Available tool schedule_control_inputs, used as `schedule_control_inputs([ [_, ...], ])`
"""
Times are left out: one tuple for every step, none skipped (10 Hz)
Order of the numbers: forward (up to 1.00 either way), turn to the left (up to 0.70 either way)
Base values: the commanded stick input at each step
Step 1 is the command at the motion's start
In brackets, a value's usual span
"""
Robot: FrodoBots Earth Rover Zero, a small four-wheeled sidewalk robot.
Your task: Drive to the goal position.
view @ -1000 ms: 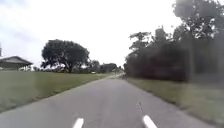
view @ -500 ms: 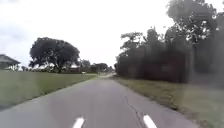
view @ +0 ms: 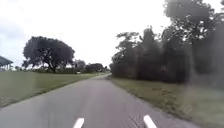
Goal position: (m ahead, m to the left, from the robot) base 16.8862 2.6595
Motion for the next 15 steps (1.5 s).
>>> schedule_control_inputs([
  [0.69, 0.03],
  [0.69, 0.03],
  [0.69, 0.03],
  [0.69, 0.03],
  [0.69, 0.03],
  [0.69, 0.03],
  [0.69, 0.11],
  [0.69, 0.18],
  [0.69, 0.26],
  [0.69, 0.33],
  [0.69, 0.34],
  [0.69, 0.34],
  [0.69, 0.34],
  [0.69, 0.34],
  [0.69, 0.34],
])
